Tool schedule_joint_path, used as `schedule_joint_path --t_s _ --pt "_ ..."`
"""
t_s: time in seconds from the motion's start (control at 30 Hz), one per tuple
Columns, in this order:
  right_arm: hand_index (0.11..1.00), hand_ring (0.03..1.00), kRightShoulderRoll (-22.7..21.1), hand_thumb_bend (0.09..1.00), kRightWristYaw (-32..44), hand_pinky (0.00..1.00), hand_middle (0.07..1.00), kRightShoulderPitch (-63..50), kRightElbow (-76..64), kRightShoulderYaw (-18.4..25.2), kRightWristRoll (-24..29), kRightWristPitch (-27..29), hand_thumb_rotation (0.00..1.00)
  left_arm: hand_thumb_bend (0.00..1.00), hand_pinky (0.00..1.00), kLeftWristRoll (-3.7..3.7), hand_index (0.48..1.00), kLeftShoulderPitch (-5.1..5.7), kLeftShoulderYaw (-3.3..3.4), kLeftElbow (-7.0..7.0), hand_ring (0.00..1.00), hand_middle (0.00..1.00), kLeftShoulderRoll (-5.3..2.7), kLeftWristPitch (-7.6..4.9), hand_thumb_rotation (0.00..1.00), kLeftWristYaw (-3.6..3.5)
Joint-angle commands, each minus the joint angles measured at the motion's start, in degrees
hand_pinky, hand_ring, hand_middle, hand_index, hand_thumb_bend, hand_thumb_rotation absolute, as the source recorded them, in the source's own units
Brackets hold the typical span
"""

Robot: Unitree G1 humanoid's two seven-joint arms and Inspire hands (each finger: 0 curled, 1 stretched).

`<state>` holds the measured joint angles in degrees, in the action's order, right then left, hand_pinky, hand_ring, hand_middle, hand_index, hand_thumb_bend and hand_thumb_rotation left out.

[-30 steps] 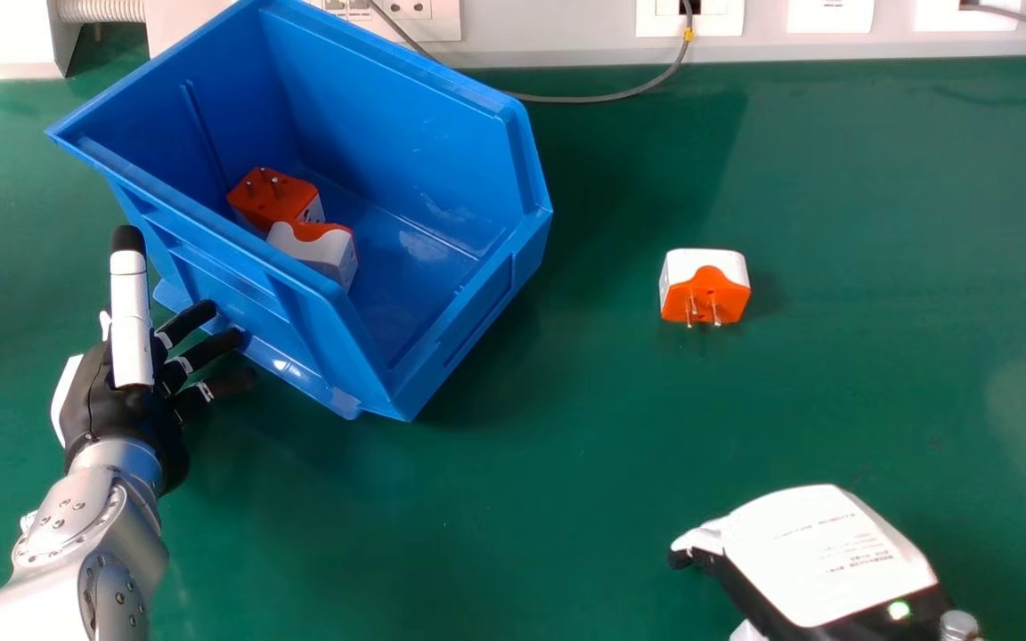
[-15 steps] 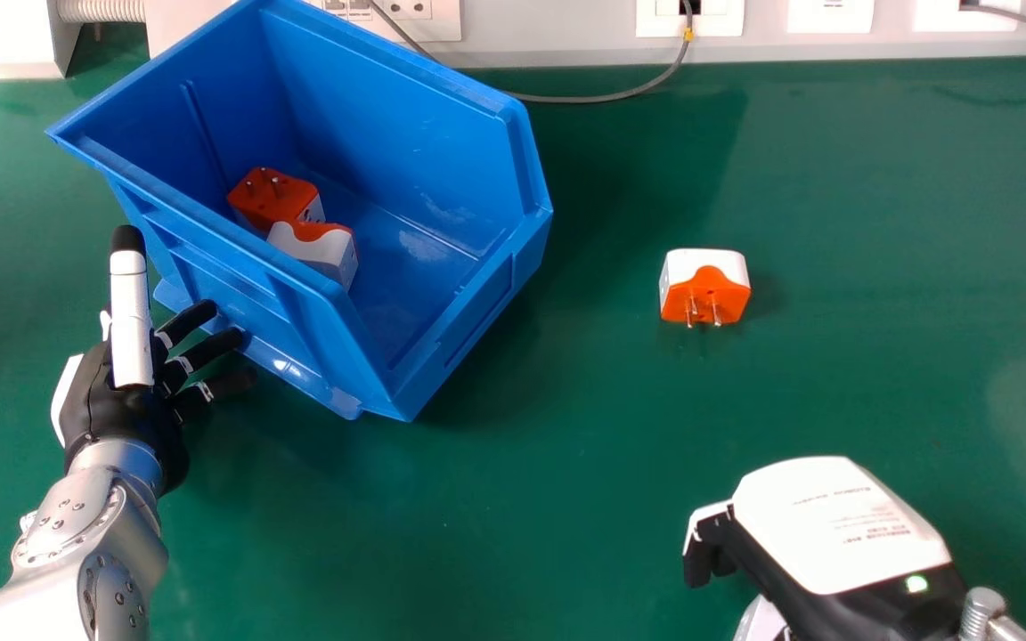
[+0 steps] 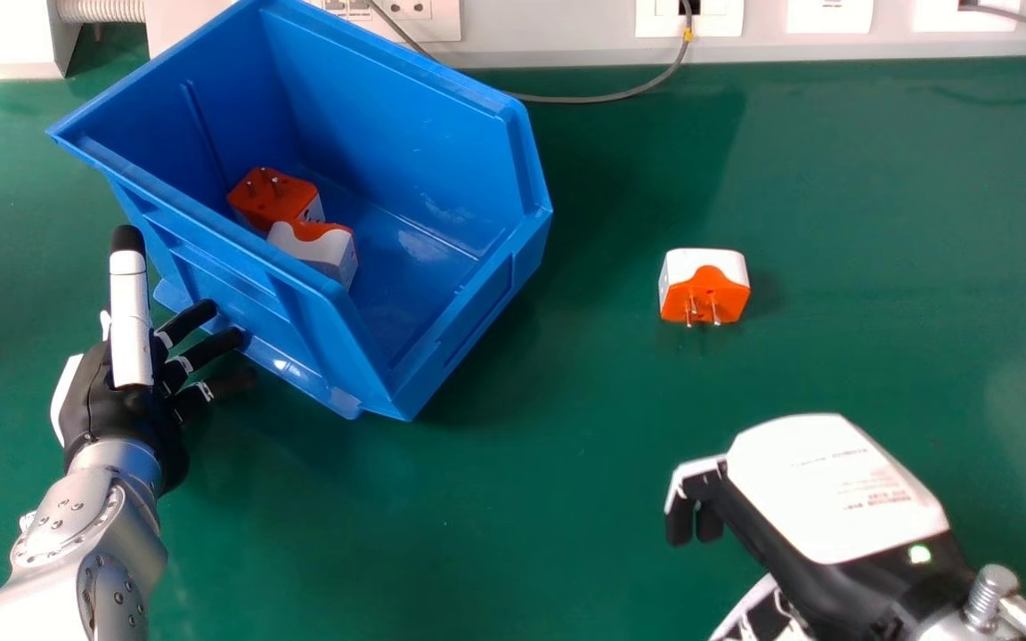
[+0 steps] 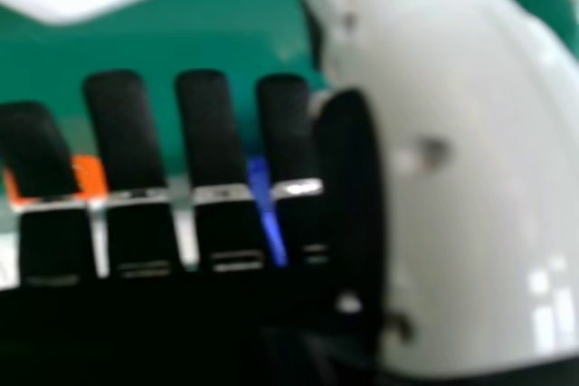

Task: Pick all objects and put in blue box

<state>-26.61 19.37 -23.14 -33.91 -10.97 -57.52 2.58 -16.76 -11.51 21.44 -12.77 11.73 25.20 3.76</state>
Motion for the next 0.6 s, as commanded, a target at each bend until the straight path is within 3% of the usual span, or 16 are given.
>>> schedule_joint_path --t_s 0.0,0.23,0.37,0.57 --pt "0.554 0.441 0.57 0.498 -3.94 0.30 0.545 1.74 0.93 1.09 2.61 2.16 0.00 0.86 0.64 0.41 0.885 0.58 -0.11 -0.94 0.73 0.83 -0.15 0.74 0.93 -0.04" --pt "0.524 0.450 1.29 0.497 -12.53 0.33 0.534 4.36 4.47 1.41 4.50 6.80 0.00 0.86 0.64 0.16 0.885 0.97 -0.01 0.34 0.73 0.83 -0.44 1.36 0.93 0.20" --pt "0.517 0.454 1.93 0.497 -16.04 0.33 0.531 4.96 5.32 1.36 4.83 8.59 0.00 0.86 0.64 0.21 0.885 0.91 0.02 -0.03 0.73 0.83 -0.40 1.13 0.93 0.01" --pt "0.514 0.422 2.28 0.502 -15.08 0.29 0.498 4.75 4.53 1.74 5.58 8.10 0.00 0.86 0.65 0.44 0.885 0.94 -0.13 -0.21 0.73 0.83 -0.28 1.10 0.93 -0.04"
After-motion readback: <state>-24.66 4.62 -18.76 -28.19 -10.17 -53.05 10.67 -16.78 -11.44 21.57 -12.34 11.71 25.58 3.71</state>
